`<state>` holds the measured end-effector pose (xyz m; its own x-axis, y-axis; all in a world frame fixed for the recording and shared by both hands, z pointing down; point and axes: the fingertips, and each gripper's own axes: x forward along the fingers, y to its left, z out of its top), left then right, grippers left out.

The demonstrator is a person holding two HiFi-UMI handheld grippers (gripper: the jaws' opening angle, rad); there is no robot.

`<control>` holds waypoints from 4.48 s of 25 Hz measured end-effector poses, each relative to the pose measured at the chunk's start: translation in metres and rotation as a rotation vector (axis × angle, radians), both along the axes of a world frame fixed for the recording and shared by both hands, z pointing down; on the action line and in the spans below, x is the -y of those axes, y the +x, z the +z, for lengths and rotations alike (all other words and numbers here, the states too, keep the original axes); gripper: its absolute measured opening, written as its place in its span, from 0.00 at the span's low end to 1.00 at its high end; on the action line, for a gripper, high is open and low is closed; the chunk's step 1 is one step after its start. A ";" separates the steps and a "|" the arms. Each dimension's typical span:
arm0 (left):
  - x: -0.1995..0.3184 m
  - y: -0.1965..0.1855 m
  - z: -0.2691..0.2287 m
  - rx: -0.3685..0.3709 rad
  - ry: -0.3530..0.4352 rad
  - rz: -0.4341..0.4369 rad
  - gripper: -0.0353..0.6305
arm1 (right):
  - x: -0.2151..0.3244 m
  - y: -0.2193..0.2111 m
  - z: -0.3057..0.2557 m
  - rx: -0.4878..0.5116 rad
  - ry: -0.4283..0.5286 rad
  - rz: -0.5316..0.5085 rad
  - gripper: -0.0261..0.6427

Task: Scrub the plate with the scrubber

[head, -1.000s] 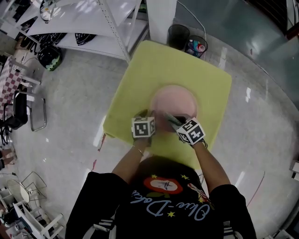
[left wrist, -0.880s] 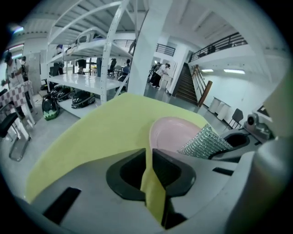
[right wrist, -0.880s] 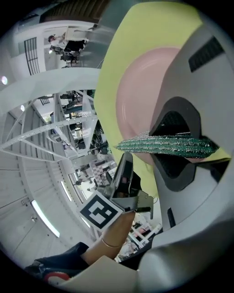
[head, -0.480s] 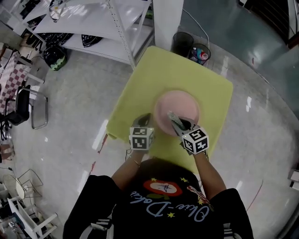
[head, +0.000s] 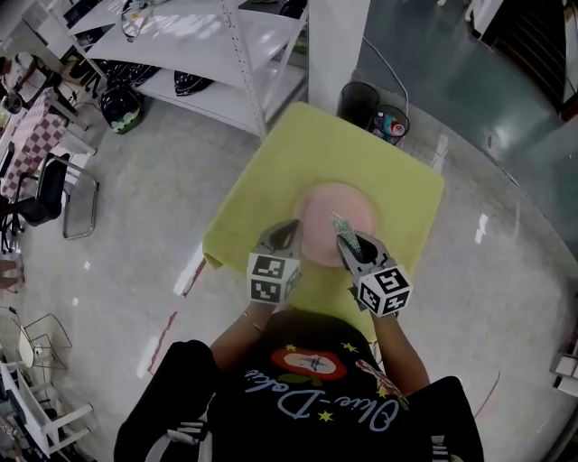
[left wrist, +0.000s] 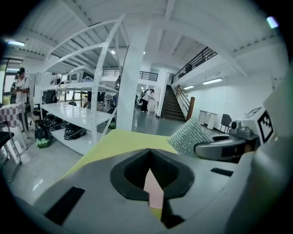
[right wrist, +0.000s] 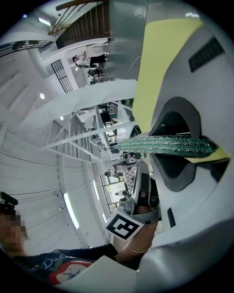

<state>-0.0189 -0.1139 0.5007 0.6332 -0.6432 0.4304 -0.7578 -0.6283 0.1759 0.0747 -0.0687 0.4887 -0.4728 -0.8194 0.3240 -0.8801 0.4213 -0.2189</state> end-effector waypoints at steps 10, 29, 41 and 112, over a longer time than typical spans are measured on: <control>-0.019 0.015 -0.036 -0.049 0.053 0.022 0.06 | -0.012 0.003 -0.045 0.018 0.095 -0.003 0.14; -0.027 0.004 -0.042 -0.076 0.070 0.003 0.06 | -0.020 -0.013 -0.055 0.011 0.113 -0.026 0.14; -0.030 0.003 -0.041 -0.084 0.065 0.003 0.06 | -0.022 -0.014 -0.054 0.008 0.117 -0.021 0.14; -0.018 0.031 -0.047 -0.101 0.061 0.043 0.06 | -0.011 0.007 -0.059 0.062 0.131 0.020 0.14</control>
<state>0.0120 -0.0958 0.4542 0.6992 -0.6372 0.3242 -0.7101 -0.6719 0.2107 0.0814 -0.0574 0.4302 -0.4718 -0.8623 0.1840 -0.8751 0.4324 -0.2175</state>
